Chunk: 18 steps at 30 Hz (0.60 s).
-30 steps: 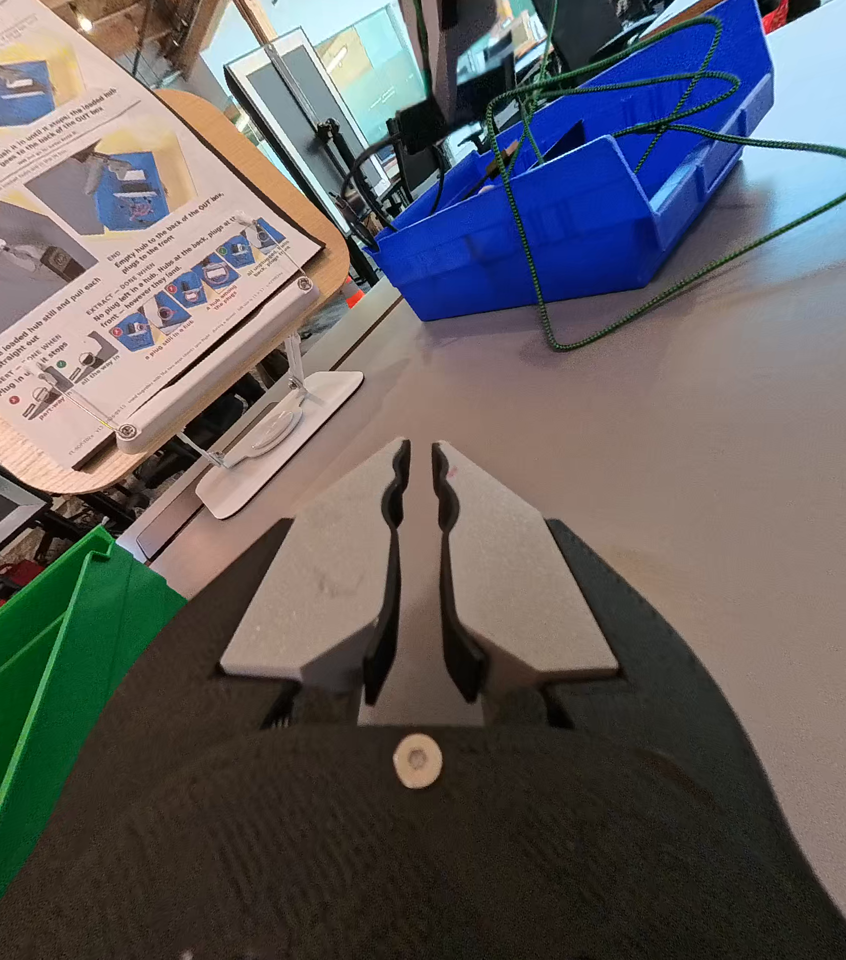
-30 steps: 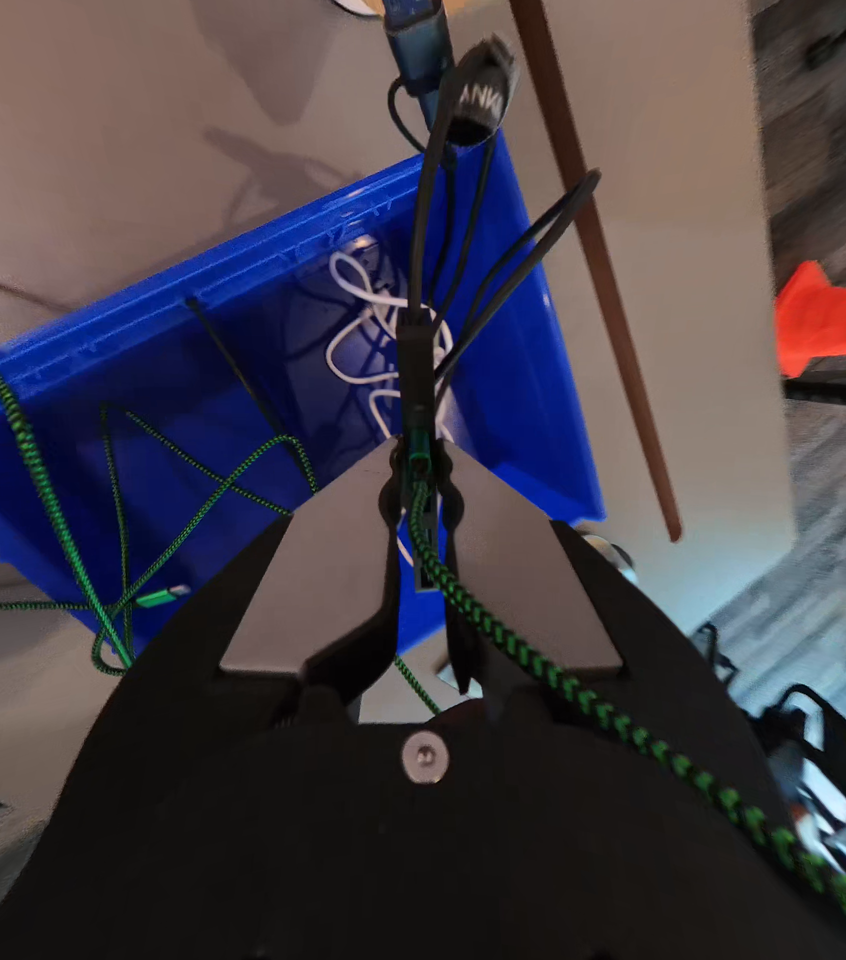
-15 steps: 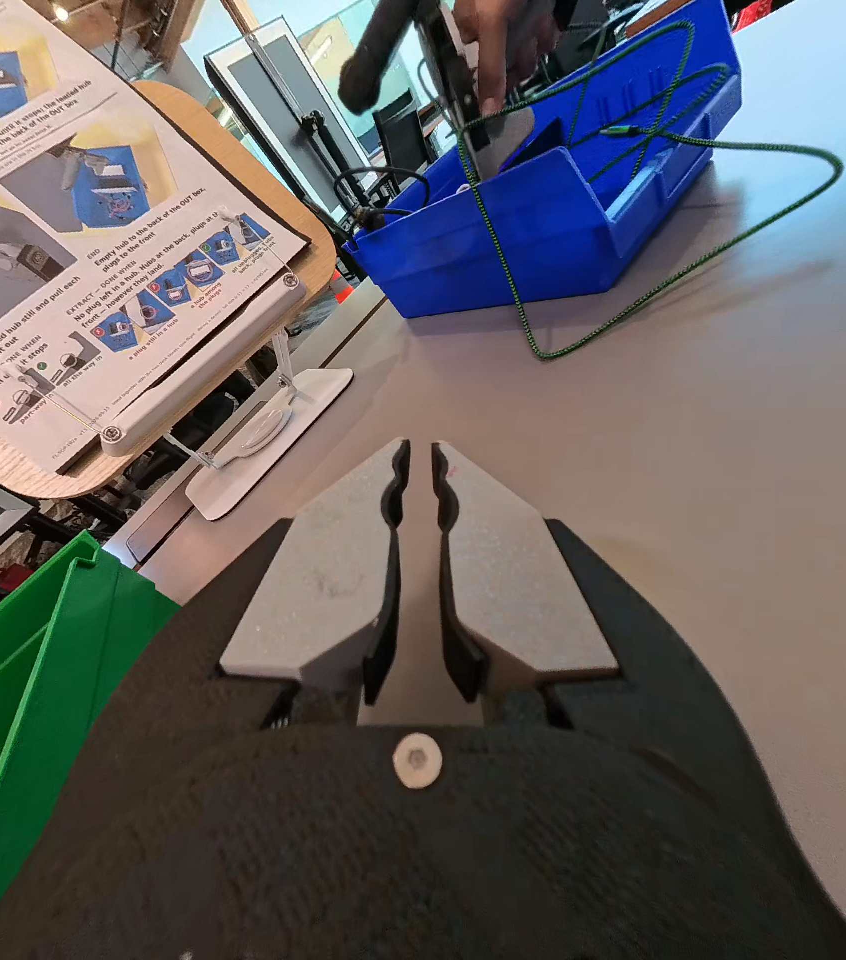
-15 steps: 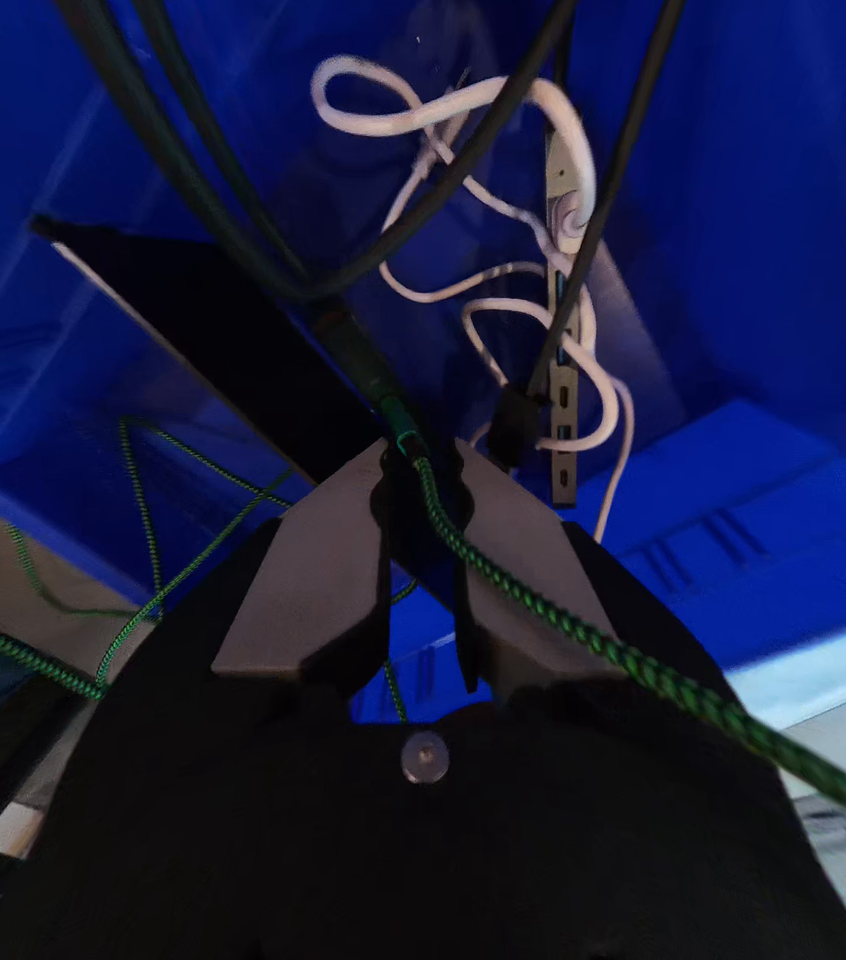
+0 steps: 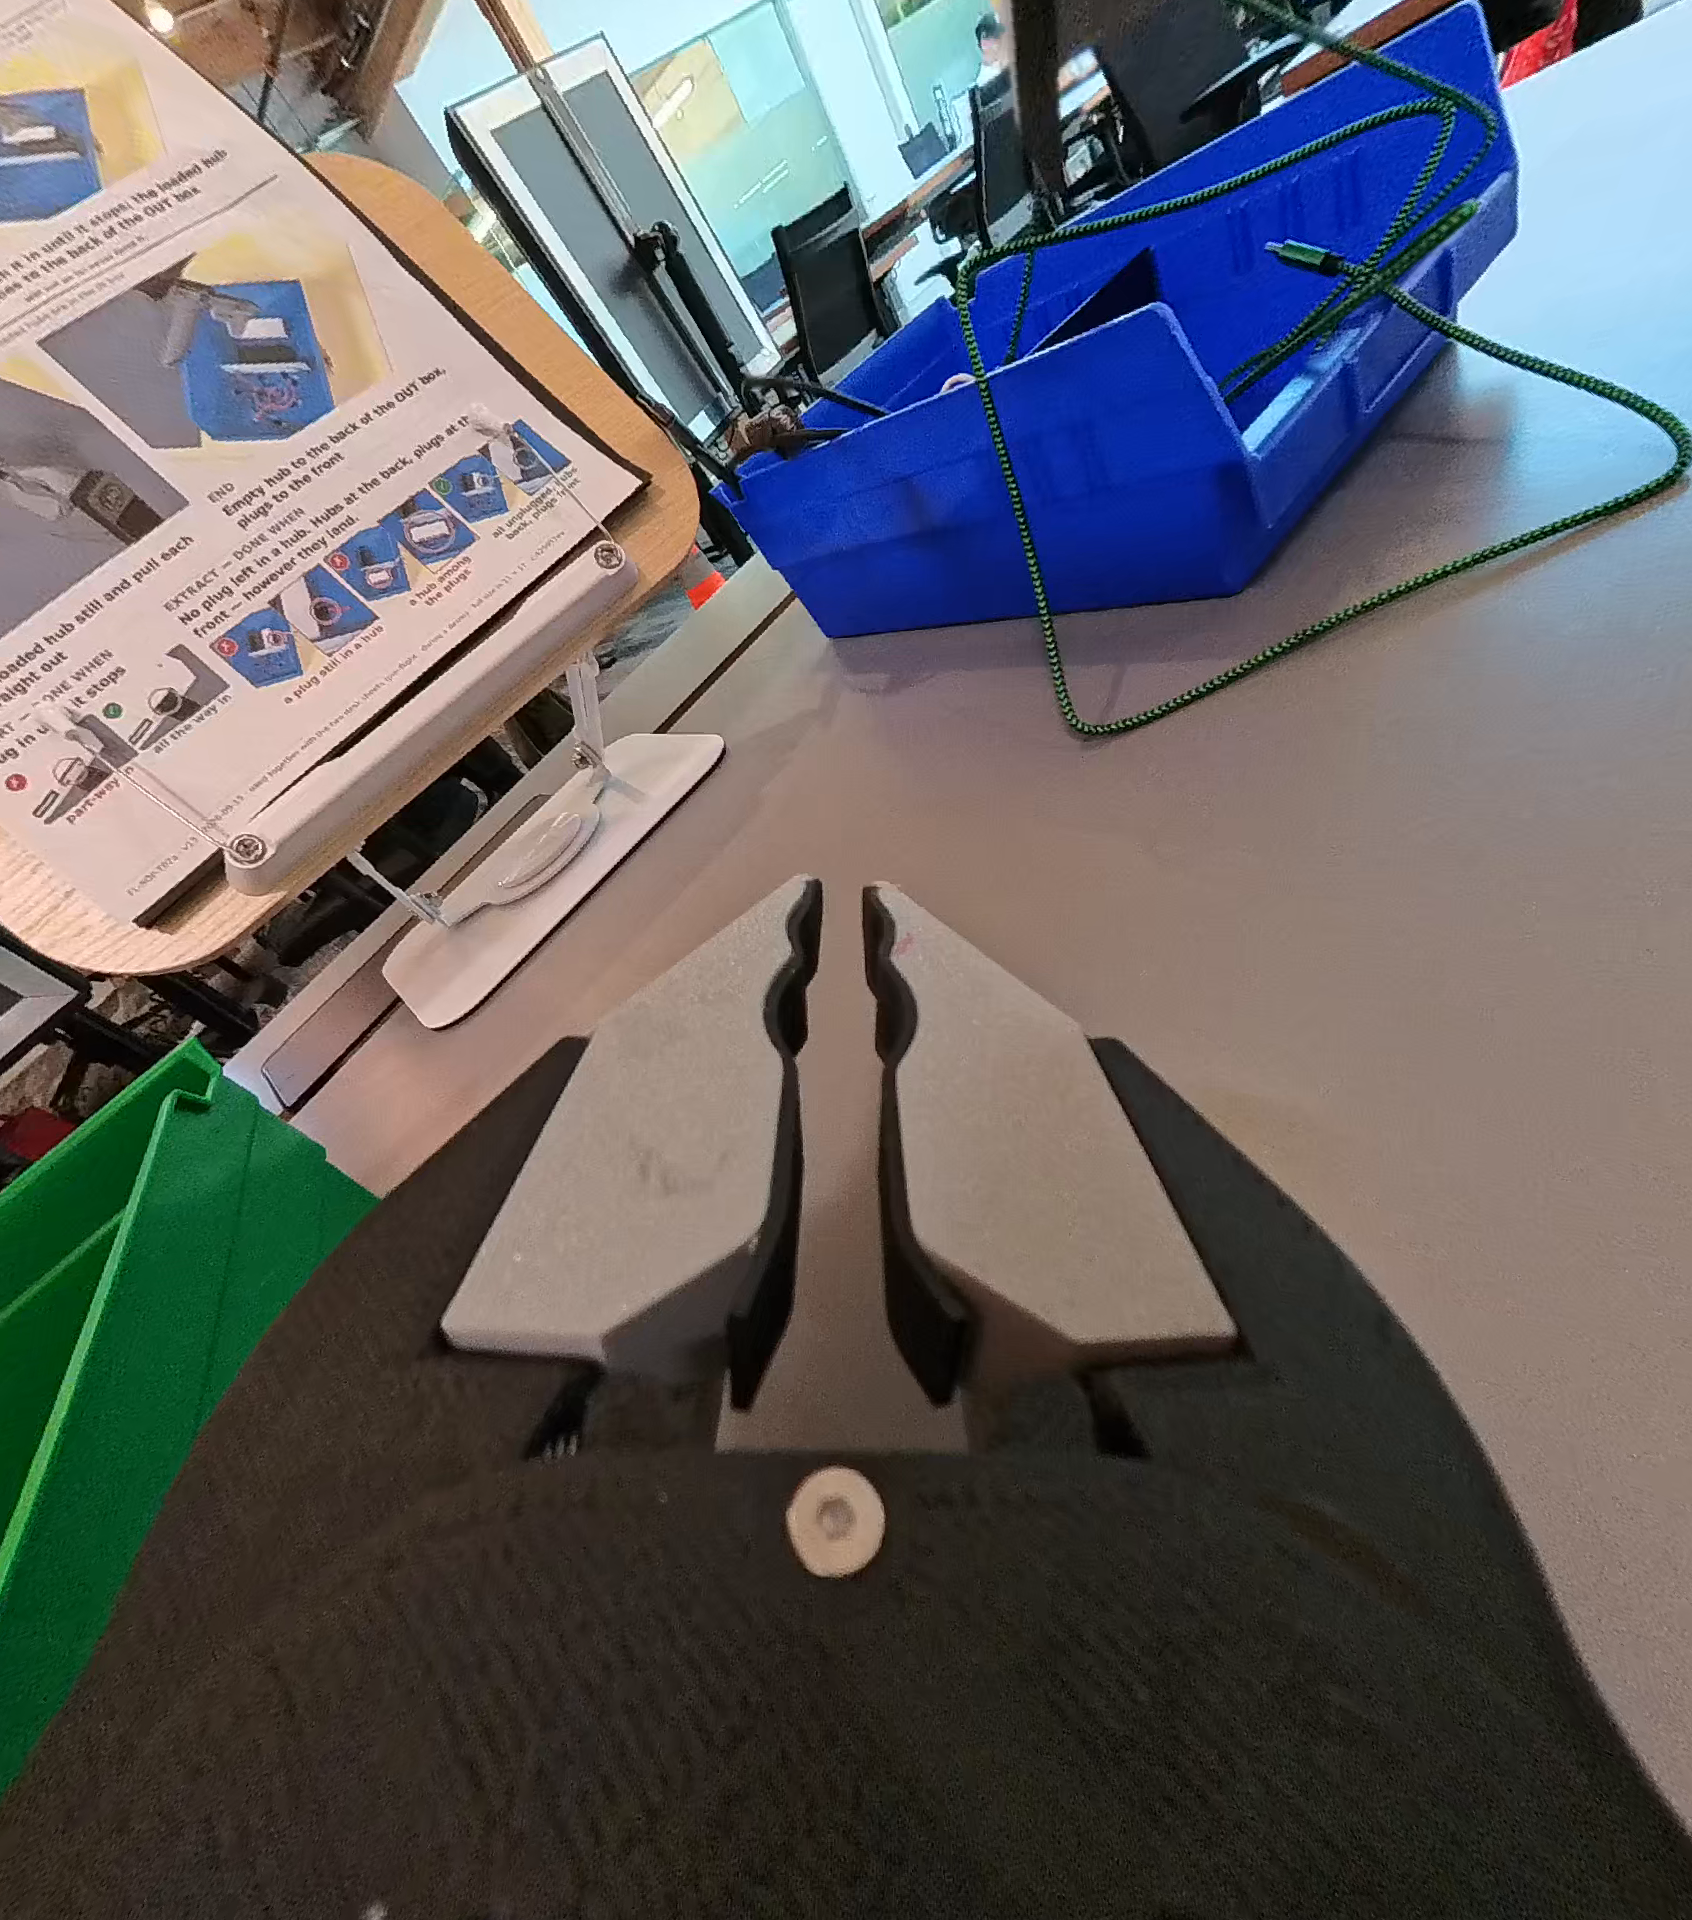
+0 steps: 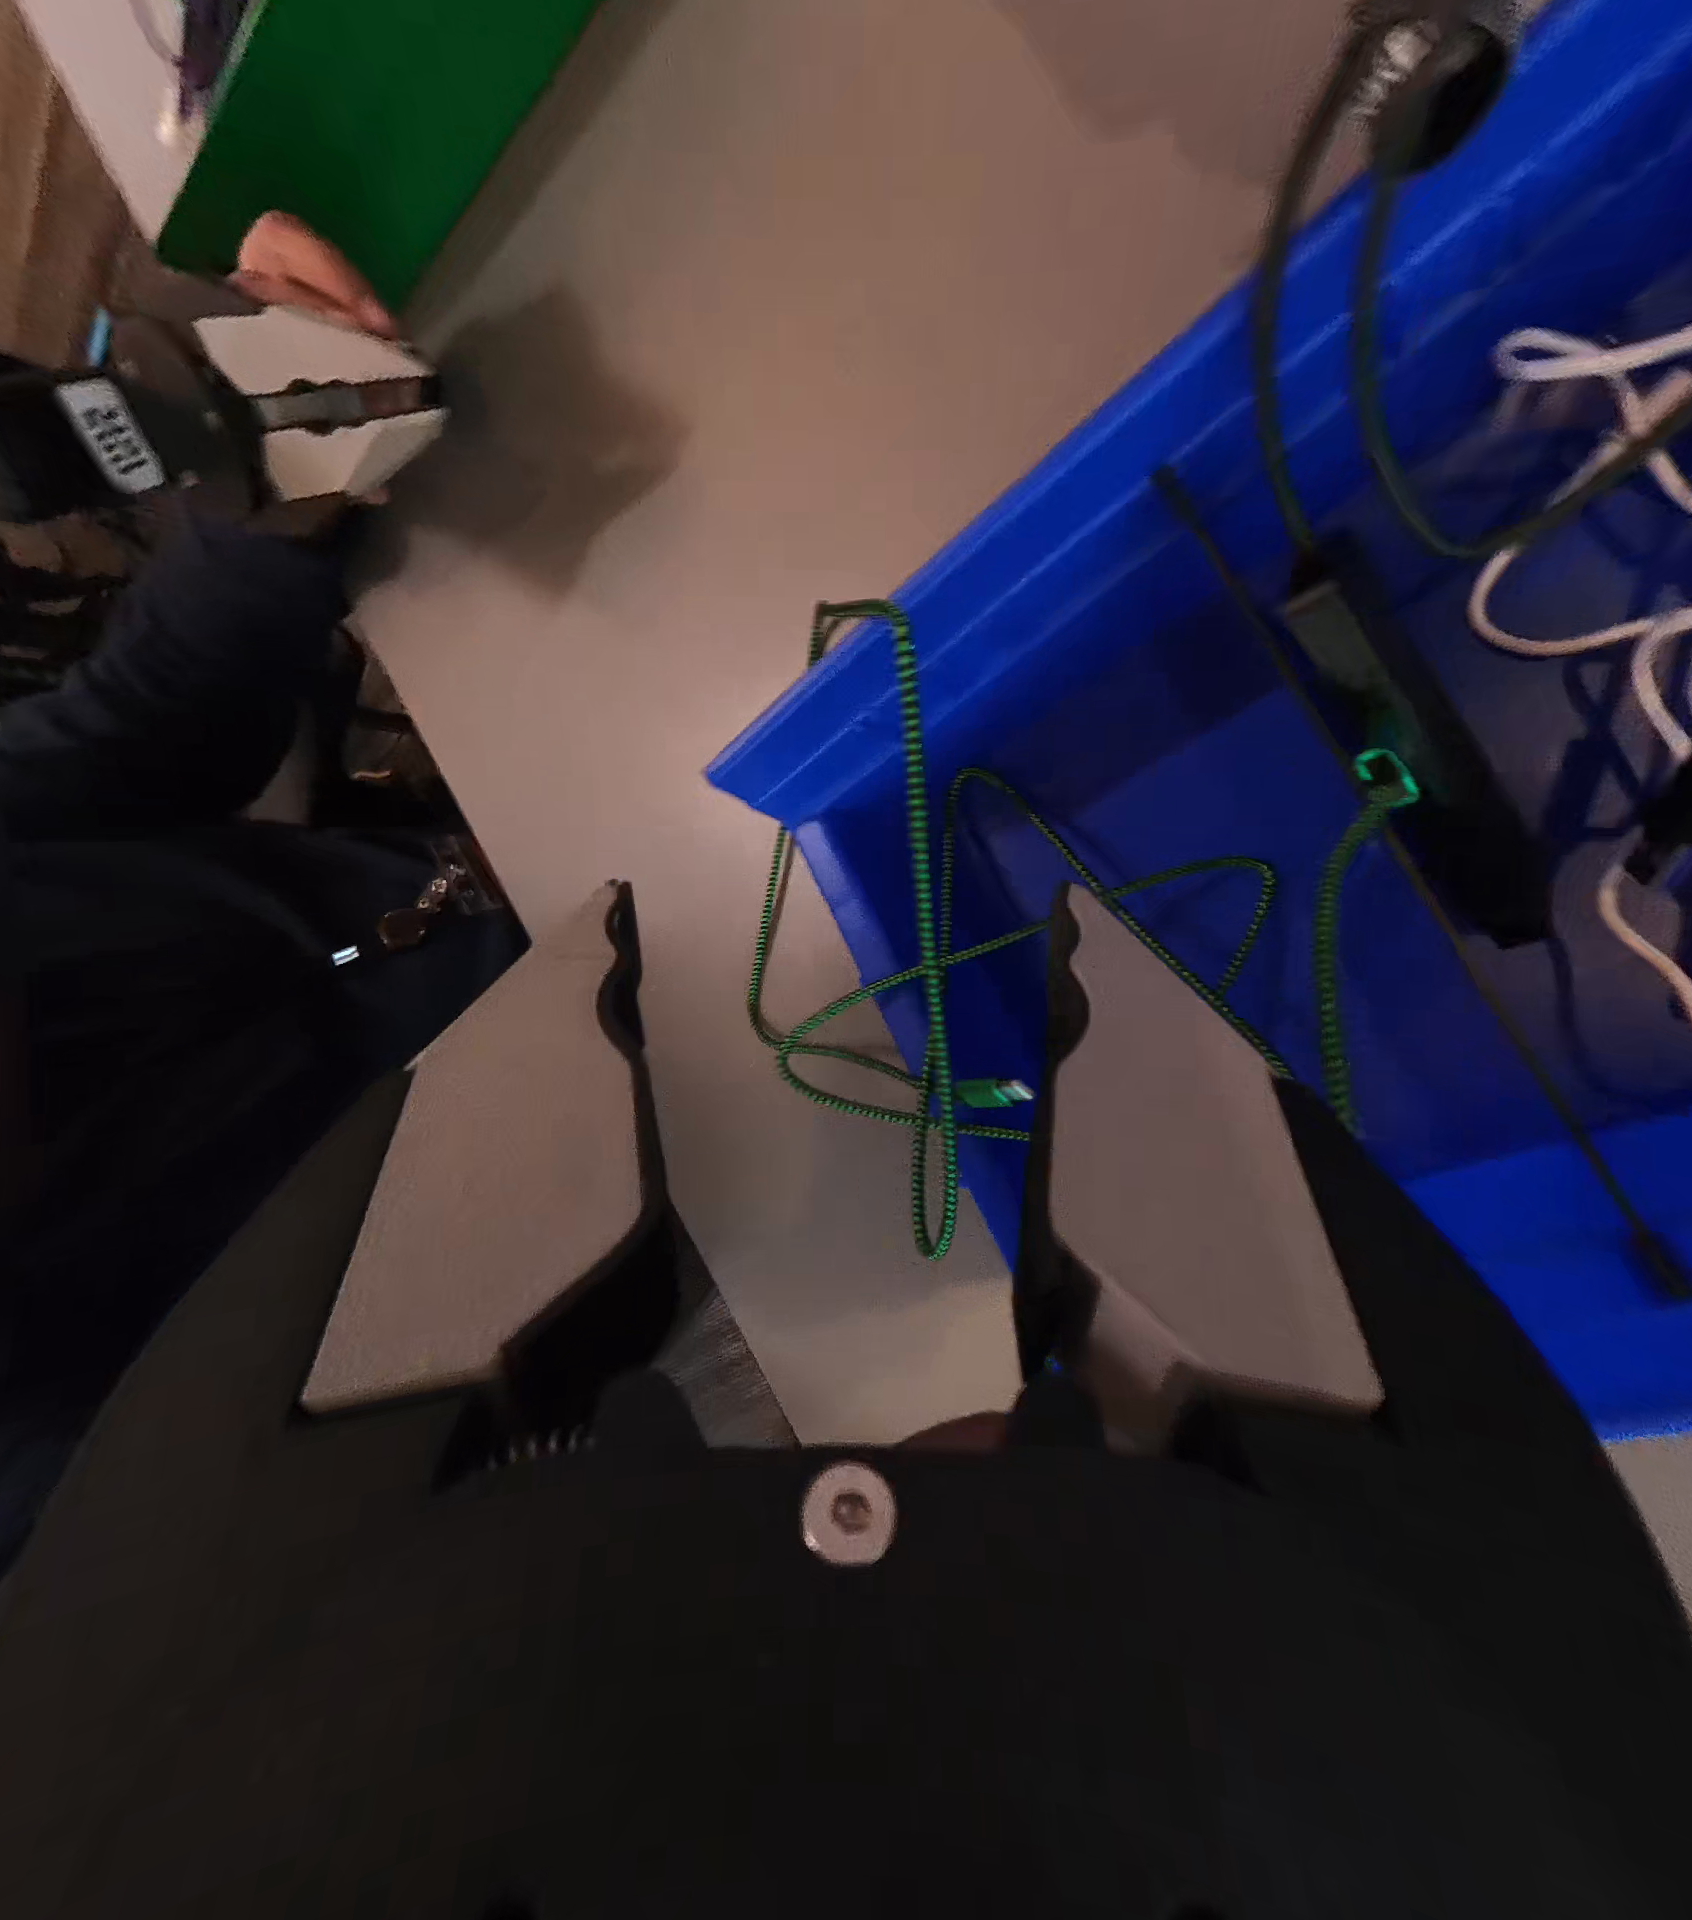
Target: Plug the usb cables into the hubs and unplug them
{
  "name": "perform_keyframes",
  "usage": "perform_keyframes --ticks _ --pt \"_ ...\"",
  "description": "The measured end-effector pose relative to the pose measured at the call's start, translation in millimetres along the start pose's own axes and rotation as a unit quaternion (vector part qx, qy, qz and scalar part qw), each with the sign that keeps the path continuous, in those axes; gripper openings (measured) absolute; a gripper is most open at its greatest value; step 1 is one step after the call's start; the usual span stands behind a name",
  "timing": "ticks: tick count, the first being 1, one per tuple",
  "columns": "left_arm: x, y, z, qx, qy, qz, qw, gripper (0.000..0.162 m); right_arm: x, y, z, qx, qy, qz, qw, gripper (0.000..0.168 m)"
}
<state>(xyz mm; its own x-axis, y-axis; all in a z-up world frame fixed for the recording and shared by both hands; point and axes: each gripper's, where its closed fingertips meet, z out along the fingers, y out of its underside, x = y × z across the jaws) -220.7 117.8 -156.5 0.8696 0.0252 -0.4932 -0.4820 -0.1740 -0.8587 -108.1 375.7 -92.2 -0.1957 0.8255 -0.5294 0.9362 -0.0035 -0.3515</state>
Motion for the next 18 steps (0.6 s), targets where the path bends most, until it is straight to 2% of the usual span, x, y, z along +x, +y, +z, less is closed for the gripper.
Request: perform_keyframes --ticks 4,7,8,10,13,15,18 --pt "2 0 0 -0.001 0.000 0.010 1.000 0.004 -25 12 -6 0.015 0.032 -0.106 0.994 0.077" --pt "3 0 0 -0.002 0.001 0.010 1.000 0.004 -24 29 0 -0.005 0.122 -0.173 0.977 0.072" --pt "3 0 0 -0.002 0.000 0.010 1.000 0.004 -16 38 3 -0.022 0.167 -0.191 0.967 0.075" --pt "2 0 0 -0.002 -0.001 0.009 1.000 0.004 -6 56 12 -0.055 0.240 -0.246 0.937 0.079" --pt "2 0 0 -0.002 -0.004 0.009 1.000 0.003 0 75 27 -0.081 0.329 -0.351 0.873 0.084" --pt "2 1 0 -0.004 -0.005 0.012 1.000 0.003 -4 80 37 -0.073 0.355 -0.403 0.840 0.081" --pt "4 2 1 -0.008 -0.005 0.021 1.000 0.003 -7 90 52 -0.093 0.372 -0.440 0.812 0.083"
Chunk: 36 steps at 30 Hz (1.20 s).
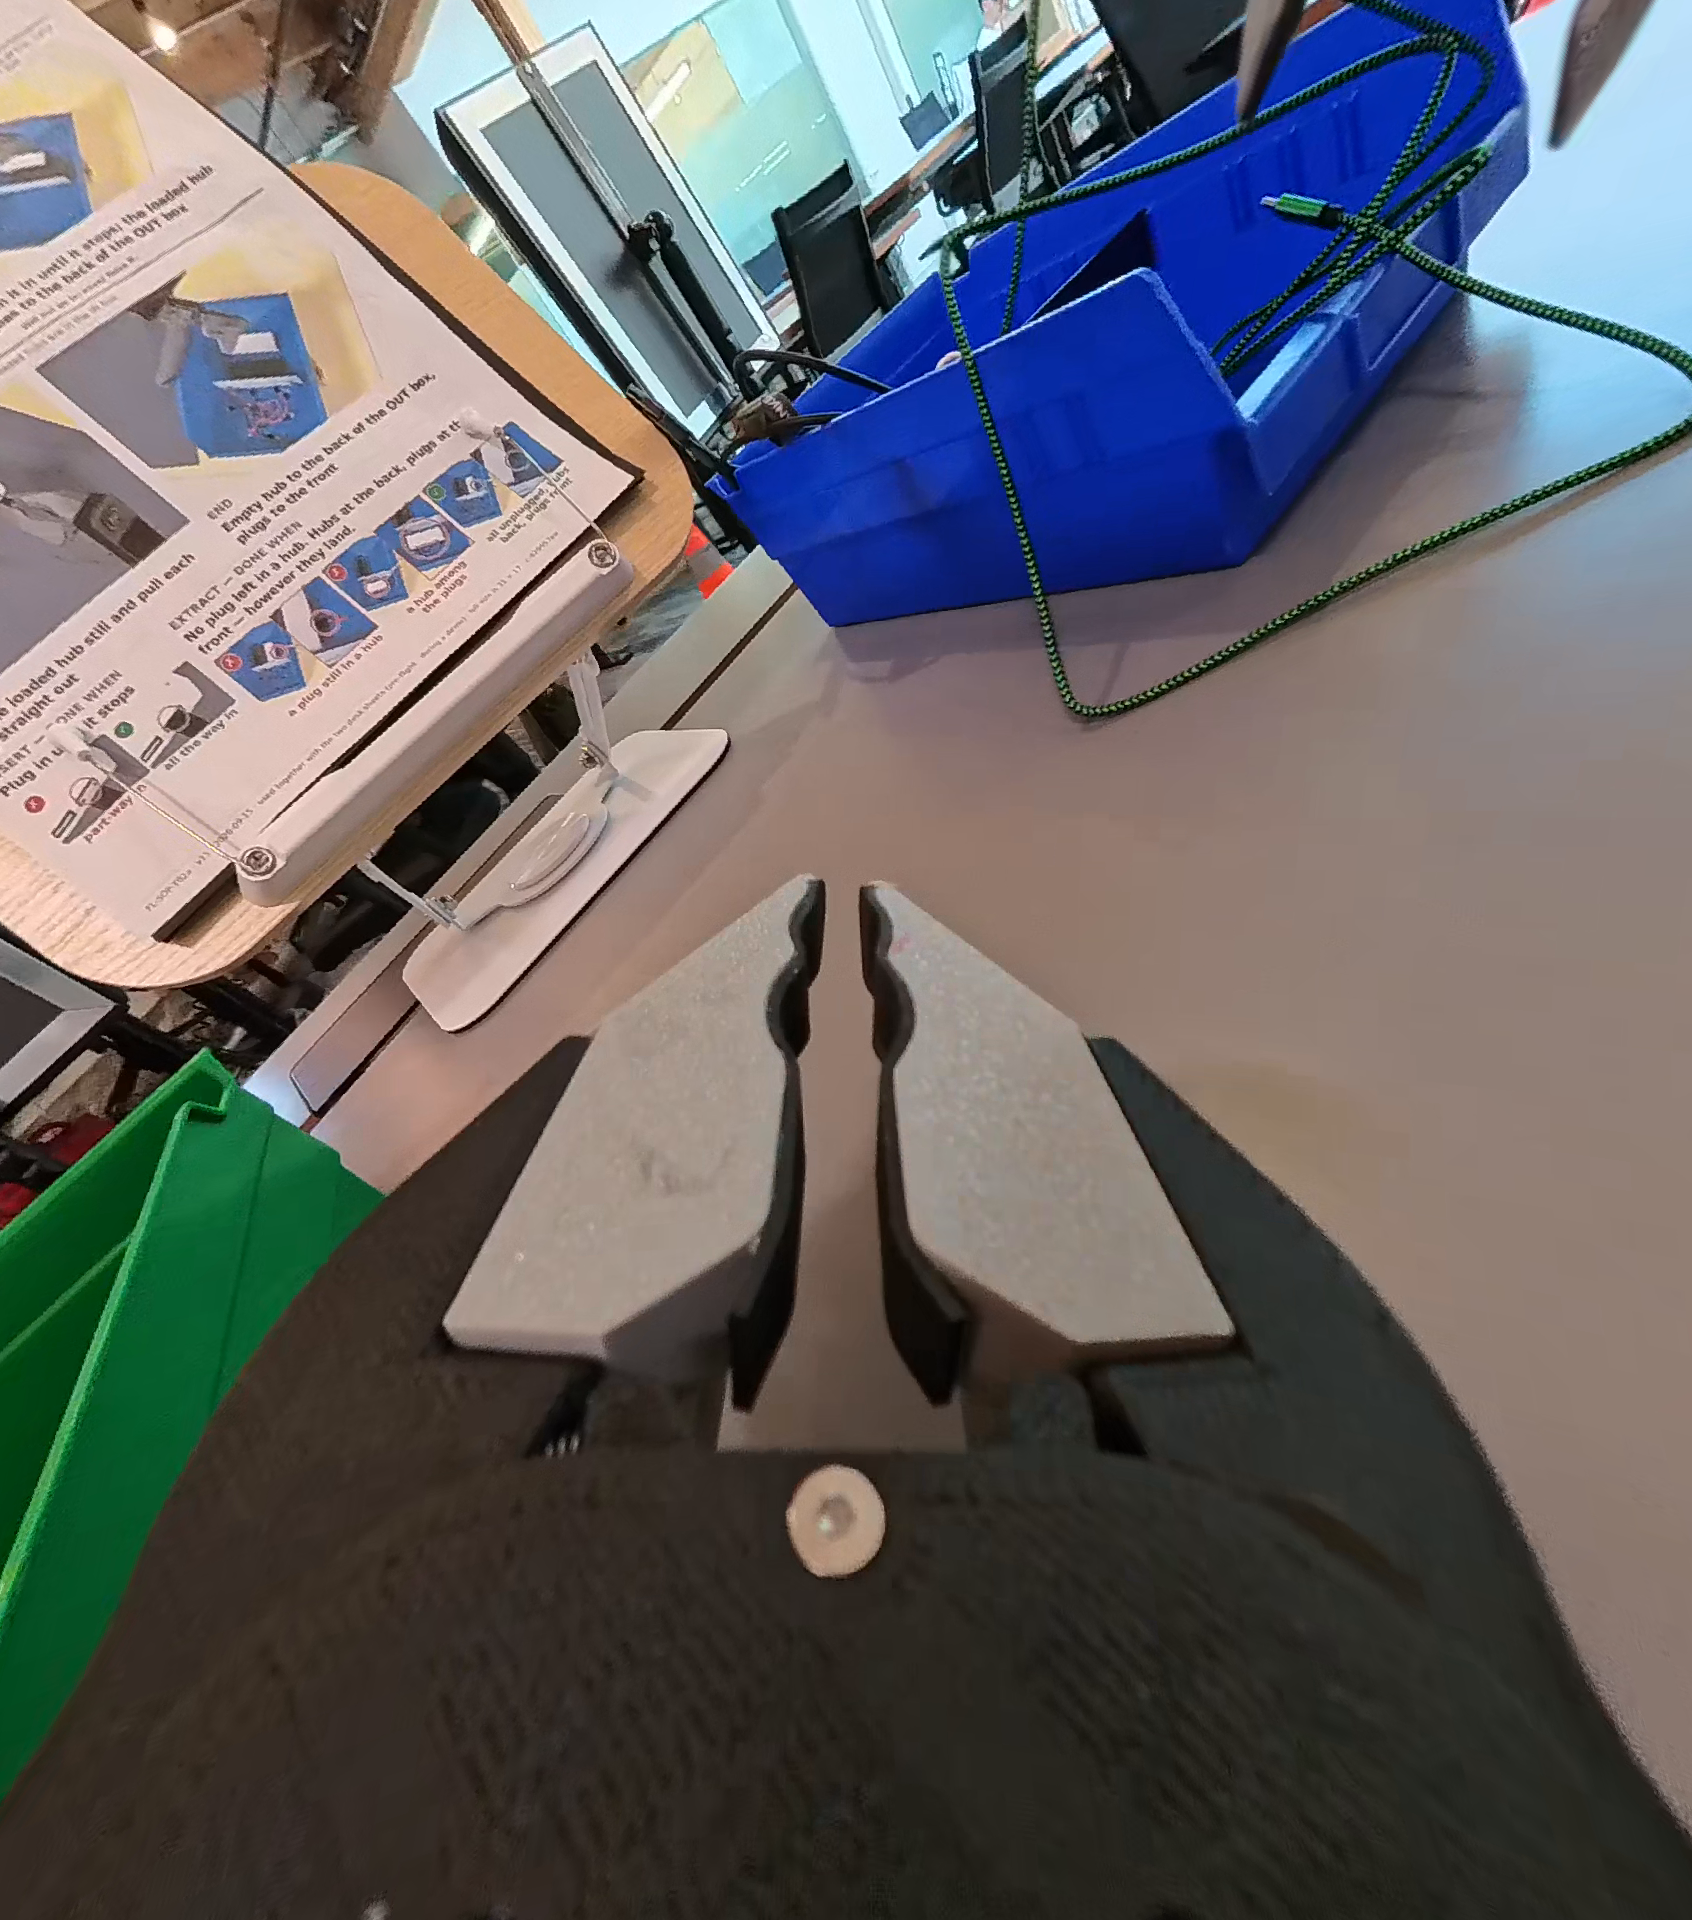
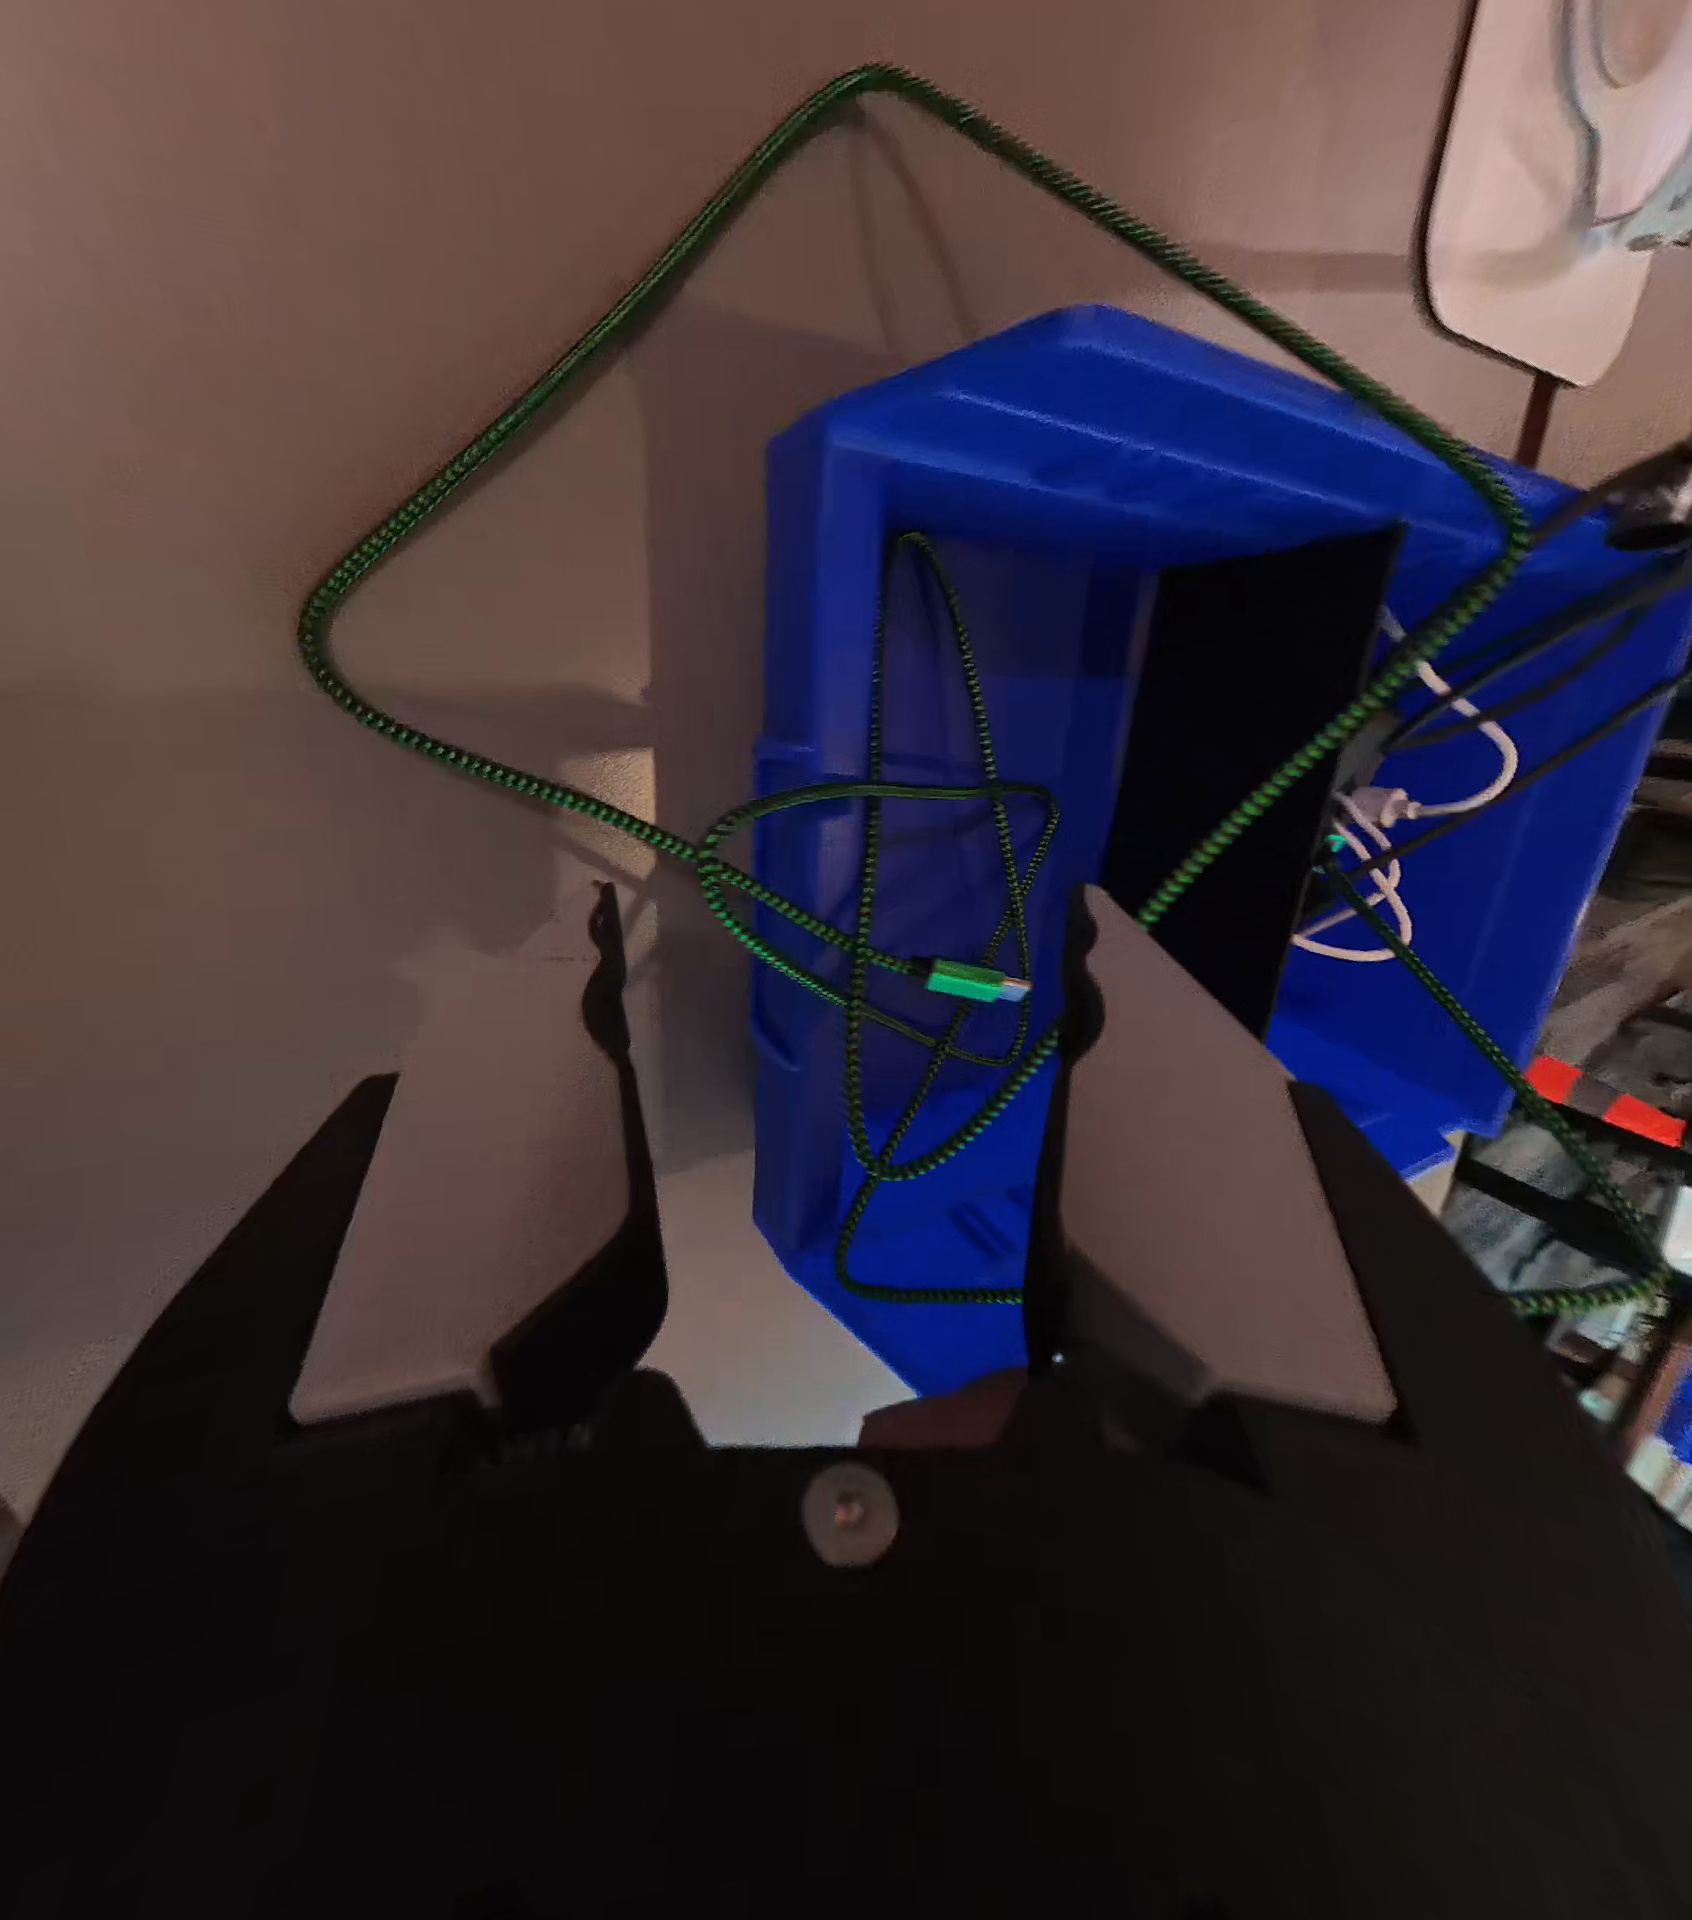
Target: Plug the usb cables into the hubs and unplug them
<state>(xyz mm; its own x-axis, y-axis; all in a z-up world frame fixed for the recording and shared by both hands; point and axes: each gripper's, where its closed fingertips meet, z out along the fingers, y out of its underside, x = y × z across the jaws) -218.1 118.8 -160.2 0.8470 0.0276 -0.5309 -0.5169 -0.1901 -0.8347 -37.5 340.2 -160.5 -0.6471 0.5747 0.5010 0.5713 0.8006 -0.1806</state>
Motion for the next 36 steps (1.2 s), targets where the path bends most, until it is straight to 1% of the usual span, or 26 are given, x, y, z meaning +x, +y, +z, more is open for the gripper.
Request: perform_keyframes --ticks 1,3,7,9,11,12,13,18,22,25,30,31,32,36 --pt "1 0 0 0.000 -0.001 0.004 1.000 0.002 -7 2 4 -0.012 0.000 -0.018 1.000 0.087" --pt "2 0 0 -0.002 -0.001 0.008 1.000 0.002 -16 8 14 -0.042 0.000 -0.044 0.998 0.089" --pt "2 -1 0 -0.001 -0.003 0.007 1.000 0.002 -16 15 32 -0.075 0.022 -0.085 0.993 0.086" --pt "2 0 0 -0.002 -0.003 0.008 1.000 0.002 -7 25 41 -0.115 0.048 -0.120 0.985 0.074" --pt "3 0 -1 -0.002 -0.002 0.009 1.000 0.002 -2 32 51 -0.138 0.057 -0.141 0.979 0.049" --pt "3 -1 -1 -0.002 -0.002 0.010 1.000 0.002 -4 35 54 -0.144 0.049 -0.142 0.978 0.041" --pt "3 -1 -1 -0.001 -0.002 0.009 1.000 0.002 -6 36 57 -0.147 0.036 -0.137 0.979 0.038" --pt "3 -1 -2 -0.001 0.001 0.005 1.000 0.002 -10 42 55 -0.135 0.001 -0.097 0.986 0.034" --pt "4 0 -1 -0.003 0.003 0.009 1.000 0.002 -12 45 50 -0.111 -0.021 -0.063 0.992 0.032" --pt "5 0 -1 -0.004 0.004 0.012 1.000 0.002 -13 47 46 -0.107 -0.033 -0.052 0.992 0.030" --pt "5 0 -1 -0.004 0.003 0.013 1.000 0.002 -14 51 40 -0.110 -0.025 -0.069 0.991 0.029" --pt "5 0 -1 -0.004 0.003 0.013 1.000 0.002 -14 50 38 -0.109 -0.021 -0.072 0.991 0.027" --pt "5 0 -1 -0.004 0.003 0.014 1.000 0.002 -13 49 36 -0.107 -0.016 -0.074 0.991 0.021" --pt "6 1 0 -0.007 0.004 0.017 1.000 0.002 -12 50 31 -0.112 -0.012 -0.078 0.991 0.019"
